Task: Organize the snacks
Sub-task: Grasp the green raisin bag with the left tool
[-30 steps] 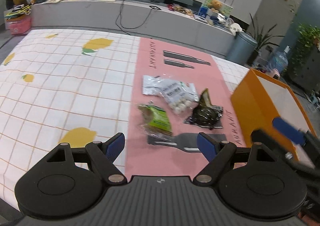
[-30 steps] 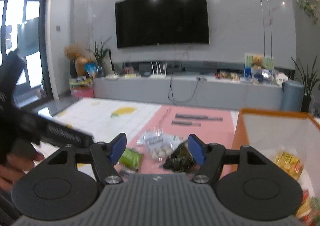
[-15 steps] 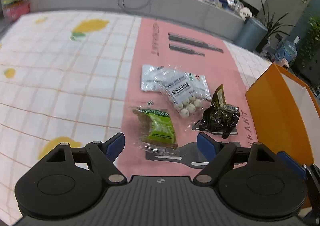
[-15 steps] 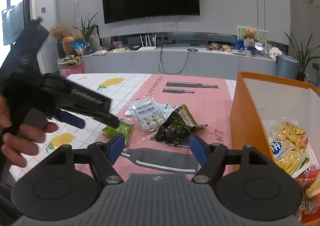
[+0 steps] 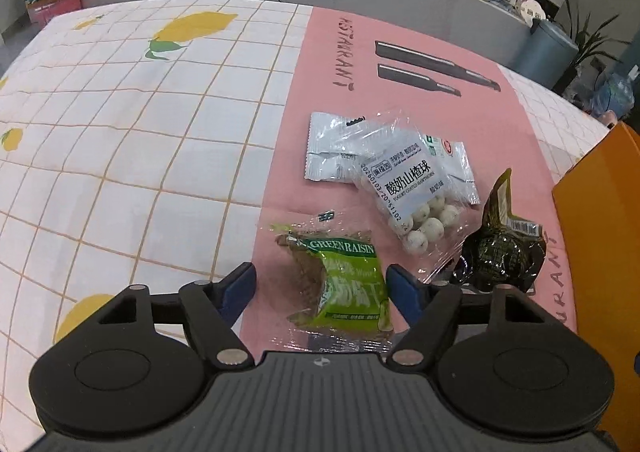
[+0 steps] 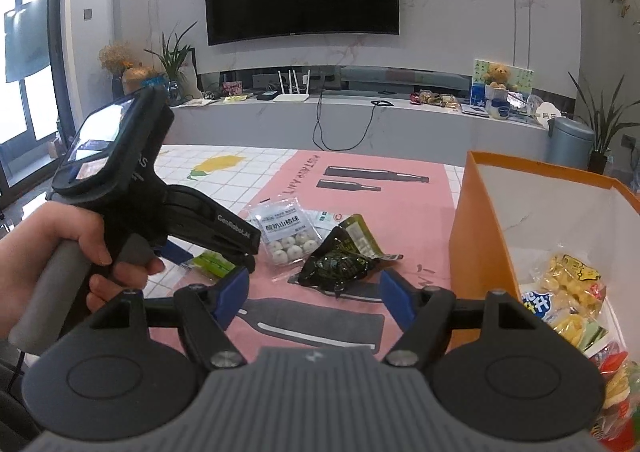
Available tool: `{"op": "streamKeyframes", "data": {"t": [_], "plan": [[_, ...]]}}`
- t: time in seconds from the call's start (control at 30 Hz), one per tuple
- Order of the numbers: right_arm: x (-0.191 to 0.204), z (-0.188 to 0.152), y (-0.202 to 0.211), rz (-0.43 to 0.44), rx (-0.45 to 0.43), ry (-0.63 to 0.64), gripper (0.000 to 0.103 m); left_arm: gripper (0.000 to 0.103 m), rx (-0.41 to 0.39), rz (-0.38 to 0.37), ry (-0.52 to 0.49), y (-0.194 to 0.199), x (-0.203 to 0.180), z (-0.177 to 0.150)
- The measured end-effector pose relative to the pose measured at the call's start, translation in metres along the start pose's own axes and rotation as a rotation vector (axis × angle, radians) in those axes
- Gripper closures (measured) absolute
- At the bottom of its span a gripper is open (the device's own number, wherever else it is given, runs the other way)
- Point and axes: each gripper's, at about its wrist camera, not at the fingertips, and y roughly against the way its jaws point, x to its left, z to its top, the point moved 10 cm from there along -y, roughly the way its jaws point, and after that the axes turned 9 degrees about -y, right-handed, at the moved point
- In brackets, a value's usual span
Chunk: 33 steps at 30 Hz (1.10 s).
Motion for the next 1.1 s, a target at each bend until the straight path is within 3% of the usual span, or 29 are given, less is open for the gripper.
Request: {"op": "streamKeyframes", "data": {"t": [0.07,0.13,0.43,0.63,0.87,1.1], "plan": [[0.0,-0.001,-0.001,-0.004,0.005,0.0,0.032,0.053,-0.014,-0.013,0.03,0.003,0.005,0.001],[0.001,-0.002,-0.002,-0.003,0.009,0.004,0.032,0.059,-0.011,-0.017,0.039,0.005,0.009,0.0],[0.008,-0.01,-0.01,0.008,0.03,0.031,0.032,0.061,-0.013,-0.038,0.034,0.025,0.024,-0.03],[0.006,-0.028,-0.025,0.01,0.075,-0.032,0.032,0.061,-0.033,-0.056,0.01,0.032,0.028,-0.039],[-0.01,-0.046,-0.056,-0.056,0.14,-0.194,0.032,0.06,-0.042,-0.044,-0.02,0.033,0.025,-0.04],[-0.012,-0.046,-0.077,-0.11,0.146,-0.21,0.028,0.06,-0.056,-0.058,-0.009,0.027,0.029,-0.031]]}}
